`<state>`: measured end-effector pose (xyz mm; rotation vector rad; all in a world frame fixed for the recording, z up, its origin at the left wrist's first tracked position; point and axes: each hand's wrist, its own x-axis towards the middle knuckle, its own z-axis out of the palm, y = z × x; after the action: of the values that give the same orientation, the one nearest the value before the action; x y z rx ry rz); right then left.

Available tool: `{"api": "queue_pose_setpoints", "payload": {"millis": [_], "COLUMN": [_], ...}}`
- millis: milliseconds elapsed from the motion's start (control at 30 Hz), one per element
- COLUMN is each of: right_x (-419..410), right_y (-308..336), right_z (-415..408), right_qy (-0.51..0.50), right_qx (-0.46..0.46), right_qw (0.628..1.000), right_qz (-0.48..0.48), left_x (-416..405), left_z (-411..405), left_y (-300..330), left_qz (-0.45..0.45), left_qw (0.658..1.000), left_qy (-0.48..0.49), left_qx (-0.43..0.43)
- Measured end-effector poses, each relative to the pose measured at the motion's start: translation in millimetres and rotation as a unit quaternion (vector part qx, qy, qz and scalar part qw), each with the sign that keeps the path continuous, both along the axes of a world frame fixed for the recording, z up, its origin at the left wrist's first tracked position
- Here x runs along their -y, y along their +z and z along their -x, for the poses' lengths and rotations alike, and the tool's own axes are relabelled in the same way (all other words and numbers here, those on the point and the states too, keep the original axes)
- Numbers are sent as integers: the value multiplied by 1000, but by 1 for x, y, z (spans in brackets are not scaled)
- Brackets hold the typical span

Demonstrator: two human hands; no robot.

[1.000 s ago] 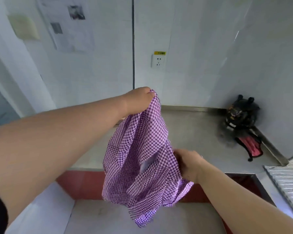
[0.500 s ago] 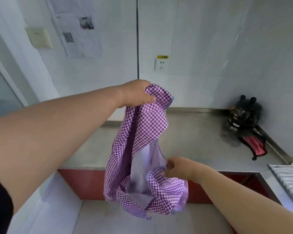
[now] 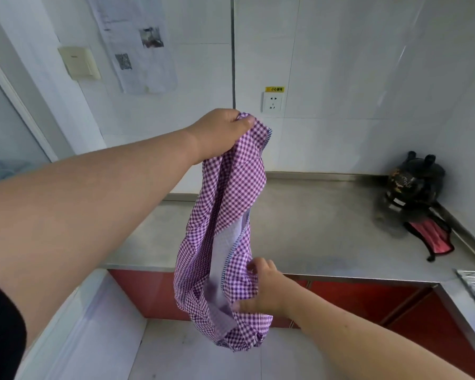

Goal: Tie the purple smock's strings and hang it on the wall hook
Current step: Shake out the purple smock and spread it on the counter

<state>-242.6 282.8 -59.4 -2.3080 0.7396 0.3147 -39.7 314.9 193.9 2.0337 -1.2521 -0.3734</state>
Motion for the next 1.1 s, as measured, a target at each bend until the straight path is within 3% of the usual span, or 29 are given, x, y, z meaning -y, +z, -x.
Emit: {"api": "queue_pose_setpoints", "payload": {"millis": [67, 133, 267, 367, 533, 567, 667, 733, 800, 867, 900, 933, 1000, 1067, 1100], "right_x": [2, 13, 53, 80, 107, 108, 108, 117, 127, 137, 140, 144, 146, 152, 155], "right_y": [-5, -3, 38, 87, 136, 141, 149, 149, 153, 160, 164, 165, 166, 156, 152], "right_z": [-13, -19, -15, -12, -7, -4, 7, 12, 19, 26, 30, 32, 36, 41, 41], "right_qy": [20, -2, -145, -270, -305, -296, -124, -72, -104, -168, -175, -173, -127, -96, -133], "right_qx": [0, 18, 110, 217, 230, 217, 87, 34, 51, 138, 169, 184, 136, 76, 95], "right_qw": [996, 994, 983, 937, 922, 927, 986, 993, 993, 954, 943, 947, 983, 966, 952], "right_qz": [88, 108, 34, -34, -63, -77, 64, 91, -32, -204, -228, -200, 11, 227, 260], "left_x": [-1, -4, -17, -28, -33, -32, -29, -27, -24, -21, -18, -14, -9, -3, 0], "left_z": [-1, -4, -20, -32, -44, -46, -46, -43, -43, -43, -43, -44, -43, -44, -44], "left_y": [5, 9, 5, -5, -26, -30, -35, -35, -38, -43, -47, -50, -53, -56, -58], "left_qz": [3, -3, -74, -112, -181, -185, -142, -143, -225, -312, -328, -325, -285, -233, -207], "left_qw": [1000, 1000, 993, 990, 981, 980, 988, 990, 970, 939, 932, 930, 938, 951, 960], "left_qy": [8, 15, 35, 46, 71, 71, 54, 1, -86, -142, -155, -165, -155, -108, -82], "left_qx": [1, 15, 81, 78, 12, -2, -30, -12, 16, 12, 20, 44, 118, 172, 171]}}
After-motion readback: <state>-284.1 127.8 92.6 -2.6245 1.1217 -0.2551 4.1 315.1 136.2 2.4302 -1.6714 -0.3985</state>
